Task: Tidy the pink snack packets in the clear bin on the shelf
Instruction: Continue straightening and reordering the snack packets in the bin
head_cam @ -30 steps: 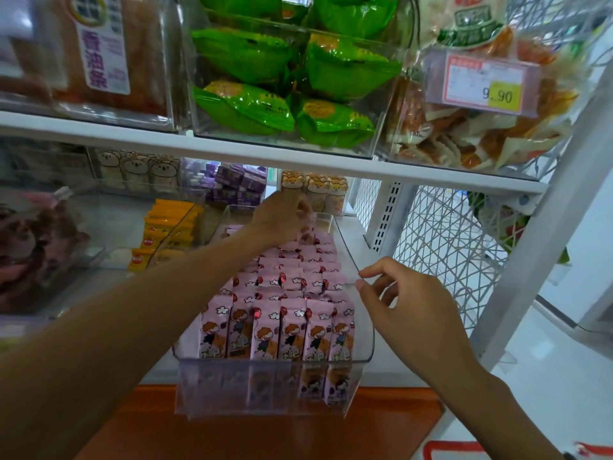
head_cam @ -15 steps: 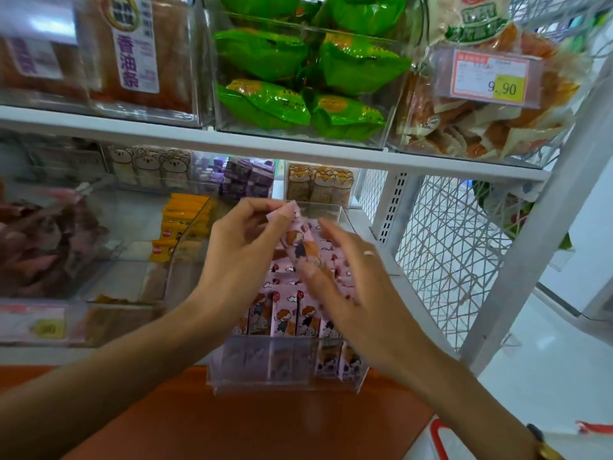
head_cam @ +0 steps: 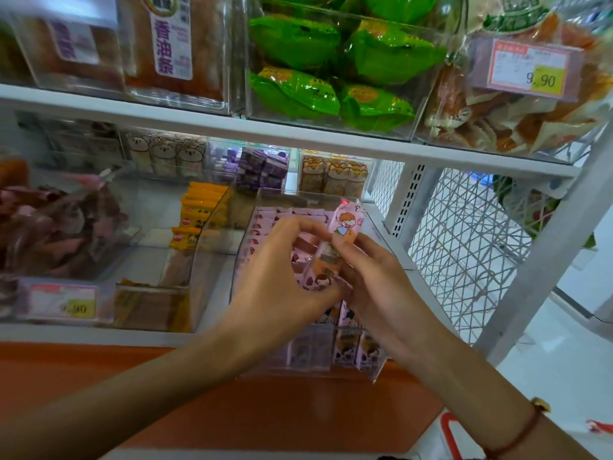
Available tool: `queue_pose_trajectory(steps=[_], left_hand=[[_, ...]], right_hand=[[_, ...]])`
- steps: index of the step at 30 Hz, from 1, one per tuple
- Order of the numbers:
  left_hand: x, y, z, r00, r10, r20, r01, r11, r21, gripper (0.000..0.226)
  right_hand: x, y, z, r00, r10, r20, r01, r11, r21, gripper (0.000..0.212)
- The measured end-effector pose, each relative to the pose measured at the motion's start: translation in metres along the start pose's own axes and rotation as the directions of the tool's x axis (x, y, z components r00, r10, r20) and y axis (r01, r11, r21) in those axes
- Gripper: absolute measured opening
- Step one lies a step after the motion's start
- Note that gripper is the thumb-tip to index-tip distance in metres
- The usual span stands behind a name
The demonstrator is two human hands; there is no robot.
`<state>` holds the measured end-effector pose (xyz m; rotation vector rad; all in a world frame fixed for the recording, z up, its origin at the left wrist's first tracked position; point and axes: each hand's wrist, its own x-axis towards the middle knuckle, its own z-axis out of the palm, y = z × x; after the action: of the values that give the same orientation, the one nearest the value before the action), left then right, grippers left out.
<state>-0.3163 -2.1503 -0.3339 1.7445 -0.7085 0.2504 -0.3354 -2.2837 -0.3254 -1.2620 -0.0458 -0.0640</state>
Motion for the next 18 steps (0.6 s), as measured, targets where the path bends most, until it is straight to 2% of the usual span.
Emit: queue_pose_trajectory(steps=[3,5,6,8,10,13,15,18], left_hand=[[0.001,0.001,0.000,0.999,0.008,-0.036,-0.009,1.000,-0.022,0.036],[0.004,0.001,-0.002,1.000,0.000,-0.004,0.000,0.999,-0.032,0.030],[0.006,0.000,-0.003,1.000,-0.001,0.026,0.001,1.000,-0.016,0.030],[0.008,-0.001,-0.004,0.997,0.001,0.077,-0.002,1.000,0.021,0.035],[0.008,-0.003,-0.003,0.997,0.027,0.077,-0.033,0.996,0.077,0.039],[0.008,-0.006,0.002,0.994,0.099,0.049,-0.108,0.960,0.258,0.052],[0.009,-0.007,0.002,0.994,0.106,0.031,-0.110,0.962,0.251,0.050],[0.015,-0.006,-0.002,0.997,0.078,0.018,-0.079,0.986,0.149,0.043]], right_hand=[[-0.001,-0.003,-0.002,0.999,0.005,0.042,-0.008,0.998,0.057,0.030],[-0.003,-0.007,-0.005,0.997,0.020,0.079,-0.031,0.990,0.140,0.021],[-0.003,-0.007,-0.007,0.998,0.015,0.065,-0.023,0.992,0.126,0.020],[-0.003,-0.005,-0.010,0.999,-0.041,-0.016,0.041,0.999,-0.009,0.020],[-0.004,-0.001,-0.011,0.987,-0.113,-0.111,0.098,0.986,-0.132,0.030],[-0.005,0.001,-0.012,0.952,-0.188,-0.241,0.140,0.969,-0.202,0.047],[-0.005,0.001,-0.013,0.946,-0.219,-0.241,0.156,0.955,-0.254,0.052],[-0.006,-0.002,-0.012,0.954,-0.241,-0.179,0.178,0.935,-0.308,0.059]])
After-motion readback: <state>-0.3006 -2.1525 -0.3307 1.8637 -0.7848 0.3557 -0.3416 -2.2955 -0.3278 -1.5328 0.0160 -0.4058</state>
